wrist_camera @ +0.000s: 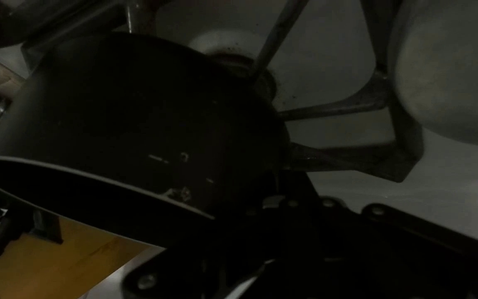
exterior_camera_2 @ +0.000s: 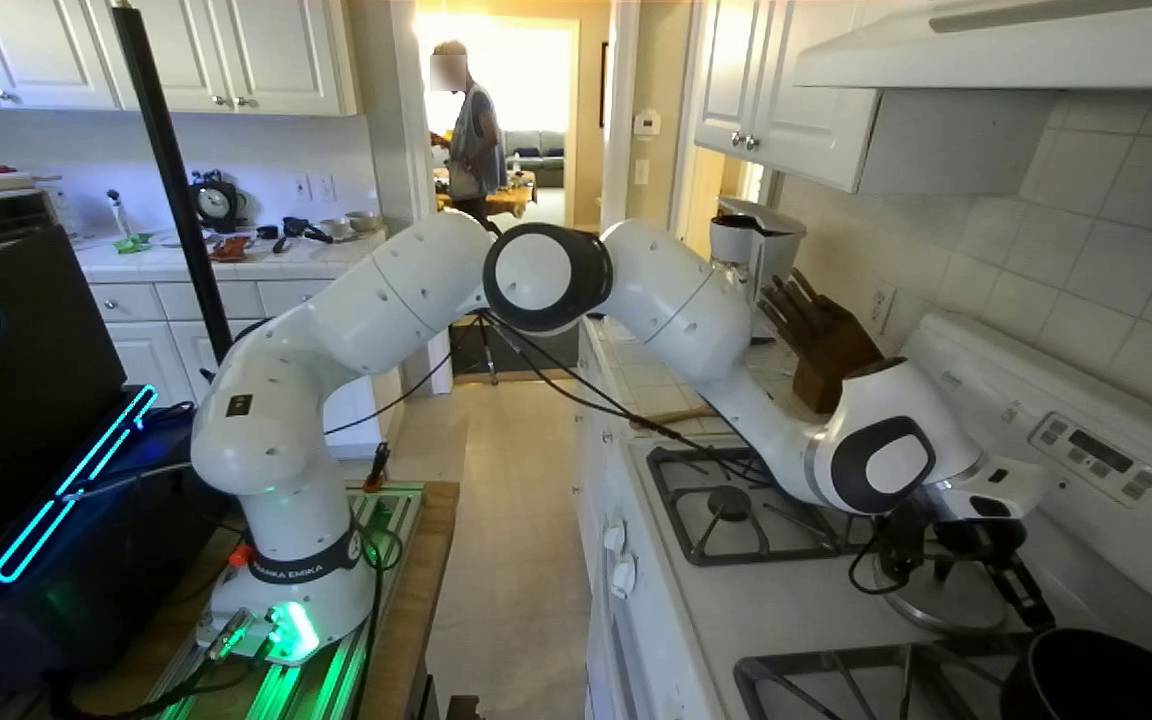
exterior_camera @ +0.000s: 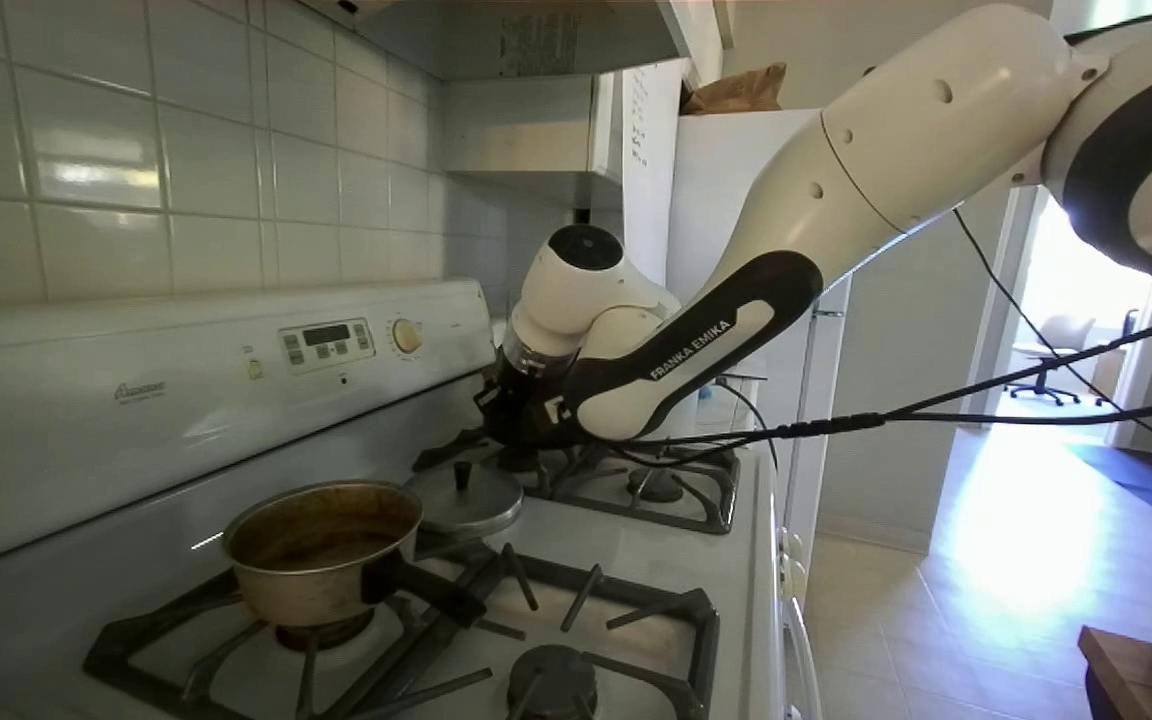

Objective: Turn the pot to the right

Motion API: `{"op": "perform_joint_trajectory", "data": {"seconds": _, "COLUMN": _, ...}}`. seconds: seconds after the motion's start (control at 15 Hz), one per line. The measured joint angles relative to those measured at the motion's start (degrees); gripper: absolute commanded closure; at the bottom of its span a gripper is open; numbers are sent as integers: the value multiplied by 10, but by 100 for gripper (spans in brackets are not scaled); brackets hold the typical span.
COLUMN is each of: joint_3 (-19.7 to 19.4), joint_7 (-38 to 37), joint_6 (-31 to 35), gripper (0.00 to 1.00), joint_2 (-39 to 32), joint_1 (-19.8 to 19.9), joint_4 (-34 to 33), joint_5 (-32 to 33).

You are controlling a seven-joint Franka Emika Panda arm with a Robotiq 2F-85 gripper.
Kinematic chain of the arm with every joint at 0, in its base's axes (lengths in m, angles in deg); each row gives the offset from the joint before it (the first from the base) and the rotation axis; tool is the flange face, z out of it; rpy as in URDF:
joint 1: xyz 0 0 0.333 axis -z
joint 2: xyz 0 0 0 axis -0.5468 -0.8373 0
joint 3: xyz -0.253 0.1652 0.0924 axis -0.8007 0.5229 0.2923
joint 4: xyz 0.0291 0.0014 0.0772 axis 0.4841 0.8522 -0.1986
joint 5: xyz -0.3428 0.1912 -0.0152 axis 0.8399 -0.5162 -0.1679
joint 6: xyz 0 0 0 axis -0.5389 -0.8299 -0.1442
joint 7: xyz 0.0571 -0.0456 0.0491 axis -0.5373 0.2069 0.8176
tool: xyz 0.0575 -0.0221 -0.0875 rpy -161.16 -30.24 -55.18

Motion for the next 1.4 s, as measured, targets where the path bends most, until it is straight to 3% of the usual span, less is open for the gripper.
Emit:
{"op": "perform_joint_trajectory", "data": {"seconds": 0.67, "joint_3": 108, "joint_7": 36, "joint_6": -76, "gripper": 100, "joint_2": 64, "joint_1": 25, "joint_4": 17, "joint_5": -1}}
{"op": "perform_joint_trajectory", "data": {"seconds": 0.73, "joint_3": 113, "joint_7": 37, "joint_6": -96, "gripper": 74, "joint_2": 80, "joint_1": 26, "joint_4": 20, "joint_5": -1}}
{"op": "perform_joint_trajectory", "data": {"seconds": 0.87, "joint_3": 127, "joint_7": 55, "joint_6": -152, "gripper": 67, "joint_2": 113, "joint_1": 35, "joint_4": 22, "joint_5": -1}}
{"op": "perform_joint_trajectory", "data": {"seconds": 1.4, "joint_3": 213, "joint_7": 196, "joint_6": -443, "gripper": 10, "joint_2": 264, "joint_1": 121, "joint_4": 24, "joint_5": -3}}
